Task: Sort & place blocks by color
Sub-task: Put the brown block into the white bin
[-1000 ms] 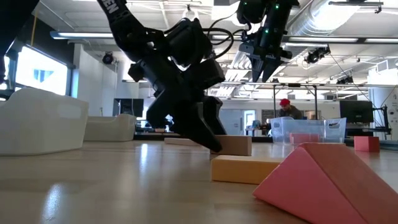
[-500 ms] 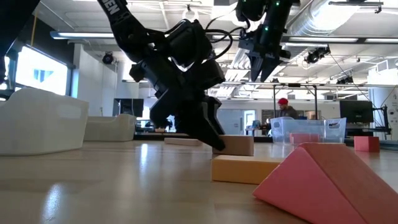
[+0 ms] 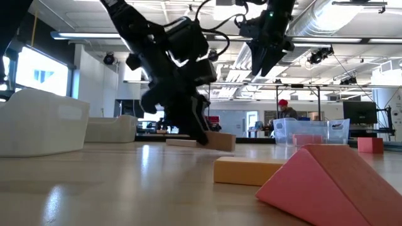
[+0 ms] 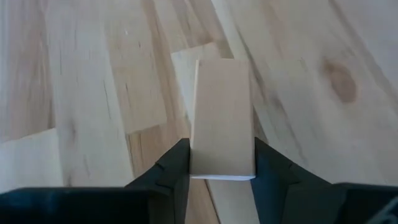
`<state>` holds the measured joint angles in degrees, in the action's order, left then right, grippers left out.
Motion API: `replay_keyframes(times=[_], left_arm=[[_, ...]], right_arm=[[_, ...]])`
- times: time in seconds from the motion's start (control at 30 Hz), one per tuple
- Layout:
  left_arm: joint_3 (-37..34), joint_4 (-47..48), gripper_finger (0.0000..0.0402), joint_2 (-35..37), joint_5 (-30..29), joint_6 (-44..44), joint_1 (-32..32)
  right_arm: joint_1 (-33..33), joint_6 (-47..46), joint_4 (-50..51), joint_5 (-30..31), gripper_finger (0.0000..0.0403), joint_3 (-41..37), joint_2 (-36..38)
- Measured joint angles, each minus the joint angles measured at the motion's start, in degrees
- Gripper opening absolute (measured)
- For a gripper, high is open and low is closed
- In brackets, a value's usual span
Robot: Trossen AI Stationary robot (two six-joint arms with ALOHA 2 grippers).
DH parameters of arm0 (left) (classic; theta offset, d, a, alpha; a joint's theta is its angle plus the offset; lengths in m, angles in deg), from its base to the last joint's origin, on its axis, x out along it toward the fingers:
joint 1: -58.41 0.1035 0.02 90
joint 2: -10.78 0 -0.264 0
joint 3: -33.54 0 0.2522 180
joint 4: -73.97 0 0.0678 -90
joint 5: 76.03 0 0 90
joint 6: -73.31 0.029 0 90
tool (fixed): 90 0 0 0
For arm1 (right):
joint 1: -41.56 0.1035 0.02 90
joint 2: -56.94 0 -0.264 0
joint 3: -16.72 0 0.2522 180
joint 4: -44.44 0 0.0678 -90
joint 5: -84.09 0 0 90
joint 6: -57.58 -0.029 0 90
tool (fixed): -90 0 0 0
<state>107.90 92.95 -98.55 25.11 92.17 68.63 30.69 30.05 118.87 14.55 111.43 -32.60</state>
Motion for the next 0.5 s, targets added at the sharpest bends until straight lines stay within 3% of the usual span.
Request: replay_keyframes(times=[0.27,0.5], left_arm=[[0.0,11.77,0.0103,6.97,-0.7,0.24,-1.2],[0.0,22.05,0.0106,13.8,-7.45,-0.66,-5.25]], right_arm=[[3.55,-1.23,-0.07,1.02,0.0195,0.0,0.0],[6.75,-2.92,-0.45,0.9,0.0195,-0.02,-0.02]])
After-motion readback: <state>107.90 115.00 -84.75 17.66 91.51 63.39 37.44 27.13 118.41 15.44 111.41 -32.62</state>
